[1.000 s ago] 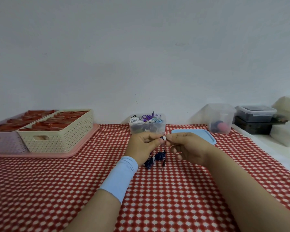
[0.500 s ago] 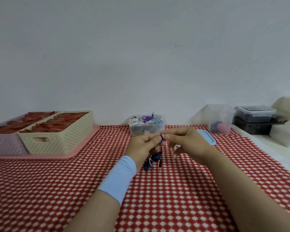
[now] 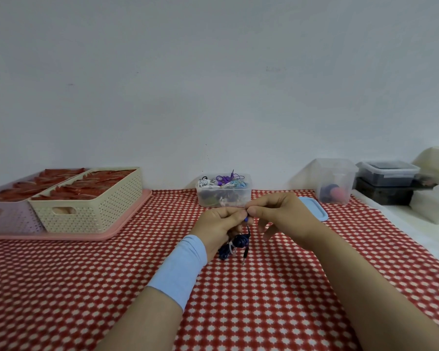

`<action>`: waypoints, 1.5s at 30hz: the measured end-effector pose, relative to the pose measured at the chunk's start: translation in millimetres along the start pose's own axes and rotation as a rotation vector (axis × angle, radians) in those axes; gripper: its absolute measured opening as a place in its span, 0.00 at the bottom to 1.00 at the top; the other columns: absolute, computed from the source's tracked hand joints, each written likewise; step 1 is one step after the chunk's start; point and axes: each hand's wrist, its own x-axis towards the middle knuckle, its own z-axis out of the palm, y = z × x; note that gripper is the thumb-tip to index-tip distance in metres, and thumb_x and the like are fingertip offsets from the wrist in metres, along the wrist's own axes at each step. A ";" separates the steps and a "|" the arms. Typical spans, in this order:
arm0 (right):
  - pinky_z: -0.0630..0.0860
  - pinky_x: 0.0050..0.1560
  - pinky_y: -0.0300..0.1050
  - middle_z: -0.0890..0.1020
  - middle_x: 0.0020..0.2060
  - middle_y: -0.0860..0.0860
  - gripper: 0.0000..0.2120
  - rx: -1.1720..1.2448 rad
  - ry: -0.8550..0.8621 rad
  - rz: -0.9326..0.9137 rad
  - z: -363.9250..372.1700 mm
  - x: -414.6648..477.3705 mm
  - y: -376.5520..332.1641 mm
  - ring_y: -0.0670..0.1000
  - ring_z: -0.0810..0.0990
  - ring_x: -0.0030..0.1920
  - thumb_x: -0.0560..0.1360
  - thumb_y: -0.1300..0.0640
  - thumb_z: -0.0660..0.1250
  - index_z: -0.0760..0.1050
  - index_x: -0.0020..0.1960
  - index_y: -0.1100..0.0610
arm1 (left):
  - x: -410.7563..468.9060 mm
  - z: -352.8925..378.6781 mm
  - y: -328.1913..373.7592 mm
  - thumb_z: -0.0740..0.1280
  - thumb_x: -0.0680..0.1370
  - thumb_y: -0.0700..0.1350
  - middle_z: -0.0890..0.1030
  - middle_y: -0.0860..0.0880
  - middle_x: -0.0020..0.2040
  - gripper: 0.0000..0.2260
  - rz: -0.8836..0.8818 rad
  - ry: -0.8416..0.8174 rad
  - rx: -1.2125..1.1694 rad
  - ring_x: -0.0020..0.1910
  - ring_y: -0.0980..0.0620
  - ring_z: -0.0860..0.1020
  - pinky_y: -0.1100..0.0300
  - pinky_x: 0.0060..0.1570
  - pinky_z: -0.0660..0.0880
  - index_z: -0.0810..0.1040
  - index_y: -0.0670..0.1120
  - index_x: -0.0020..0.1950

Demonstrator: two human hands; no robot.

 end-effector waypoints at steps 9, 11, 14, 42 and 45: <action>0.77 0.28 0.40 0.84 0.41 0.55 0.15 0.319 -0.121 0.301 -4.5 1.8 1.2 0.48 0.79 0.33 0.68 0.59 0.73 0.84 0.55 0.59 | -1.6 -1.3 -0.9 0.70 0.75 0.41 0.86 0.45 0.44 0.05 0.055 -0.103 -0.062 0.43 0.51 0.79 0.55 0.53 0.78 0.86 0.45 0.46; 0.77 0.28 0.40 0.84 0.40 0.54 0.13 0.305 -0.145 0.317 -4.5 2.5 1.5 0.48 0.80 0.34 0.69 0.58 0.73 0.85 0.54 0.59 | -3.2 -1.1 0.0 0.71 0.71 0.44 0.86 0.45 0.46 0.06 0.064 -0.125 -0.056 0.47 0.49 0.80 0.51 0.58 0.77 0.87 0.47 0.45; 0.77 0.28 0.39 0.84 0.38 0.53 0.07 0.268 -0.164 0.331 -5.0 2.3 0.3 0.47 0.80 0.34 0.71 0.58 0.72 0.86 0.48 0.56 | -4.6 -0.6 0.1 0.71 0.71 0.43 0.86 0.47 0.43 0.05 0.079 -0.127 -0.027 0.43 0.52 0.80 0.54 0.54 0.77 0.87 0.48 0.43; 0.78 0.31 0.42 0.86 0.45 0.56 0.09 0.271 -0.060 0.240 -3.7 1.6 0.4 0.51 0.83 0.39 0.77 0.60 0.69 0.83 0.56 0.59 | 0.0 -7.6 0.1 0.72 0.76 0.40 0.86 0.48 0.43 0.04 0.095 -0.035 0.043 0.38 0.56 0.77 0.56 0.50 0.76 0.86 0.48 0.47; 0.78 0.34 0.45 0.86 0.44 0.56 0.09 0.164 -0.048 0.190 -2.3 0.2 -0.6 0.50 0.82 0.38 0.76 0.63 0.71 0.84 0.56 0.59 | 1.5 -11.6 -0.8 0.74 0.74 0.41 0.86 0.47 0.44 0.04 0.106 0.001 0.102 0.38 0.55 0.79 0.56 0.50 0.77 0.86 0.49 0.46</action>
